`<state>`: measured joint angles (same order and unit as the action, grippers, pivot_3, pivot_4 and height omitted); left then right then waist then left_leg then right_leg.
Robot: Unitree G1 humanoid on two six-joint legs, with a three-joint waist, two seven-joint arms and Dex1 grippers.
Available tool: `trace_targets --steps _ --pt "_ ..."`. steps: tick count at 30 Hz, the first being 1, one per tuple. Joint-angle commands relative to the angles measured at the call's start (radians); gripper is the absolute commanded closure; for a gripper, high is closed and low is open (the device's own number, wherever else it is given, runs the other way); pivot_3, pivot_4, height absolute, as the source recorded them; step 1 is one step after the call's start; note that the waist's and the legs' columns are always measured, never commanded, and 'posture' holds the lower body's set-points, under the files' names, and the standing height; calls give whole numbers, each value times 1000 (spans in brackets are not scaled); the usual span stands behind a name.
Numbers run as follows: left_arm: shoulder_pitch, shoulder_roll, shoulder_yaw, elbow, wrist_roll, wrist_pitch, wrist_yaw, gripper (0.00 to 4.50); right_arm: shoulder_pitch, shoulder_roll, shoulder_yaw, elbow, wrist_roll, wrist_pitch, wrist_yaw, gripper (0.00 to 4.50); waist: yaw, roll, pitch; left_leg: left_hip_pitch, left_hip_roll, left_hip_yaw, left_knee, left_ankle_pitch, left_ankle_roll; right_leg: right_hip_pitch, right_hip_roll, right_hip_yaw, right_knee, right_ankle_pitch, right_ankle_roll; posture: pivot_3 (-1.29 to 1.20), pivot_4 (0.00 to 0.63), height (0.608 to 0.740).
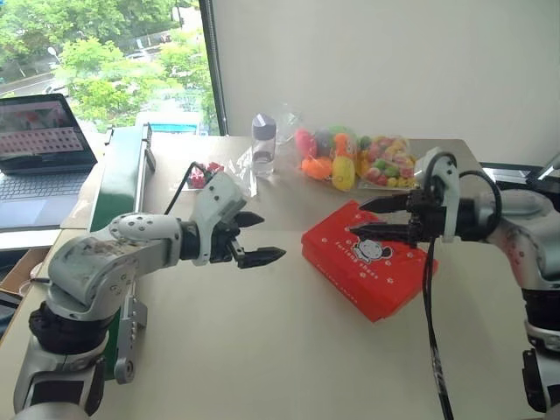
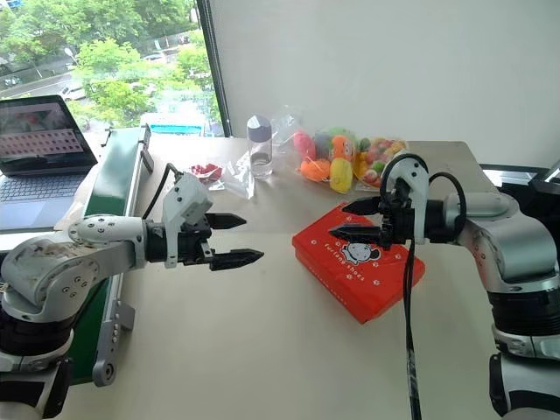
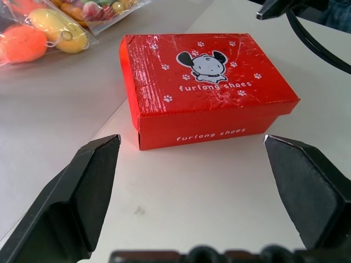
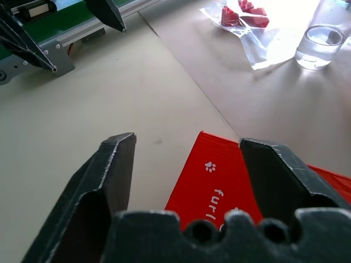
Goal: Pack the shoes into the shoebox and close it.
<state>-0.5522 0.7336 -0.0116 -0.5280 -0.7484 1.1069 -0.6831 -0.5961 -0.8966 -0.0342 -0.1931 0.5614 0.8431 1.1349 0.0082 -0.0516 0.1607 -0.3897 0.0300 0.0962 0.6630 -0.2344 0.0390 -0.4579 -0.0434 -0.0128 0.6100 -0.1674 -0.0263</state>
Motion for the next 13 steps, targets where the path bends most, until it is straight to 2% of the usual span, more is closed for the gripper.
trace_targets --steps 1,7,13 --pt "49 40 60 -25 6 -70 -39 0 36 -57 -50 -60 18 17 0 90 1 0 0 0 0 0 0 0 0 0 0 0 0 0 0 0 150 740" --pt "152 90 109 -65 7 -110 -52 0 77 -95 -82 -87 10 3 -40 90 -1 0 0 0 1 0 0 0 0 0 0 0 1 0 0 0 150 740" --pt "162 97 111 -51 -1 -115 -49 0 87 -101 -87 -89 20 -1 -53 90 3 0 0 0 0 0 1 0 0 0 0 0 1 -1 -2 0 150 740"
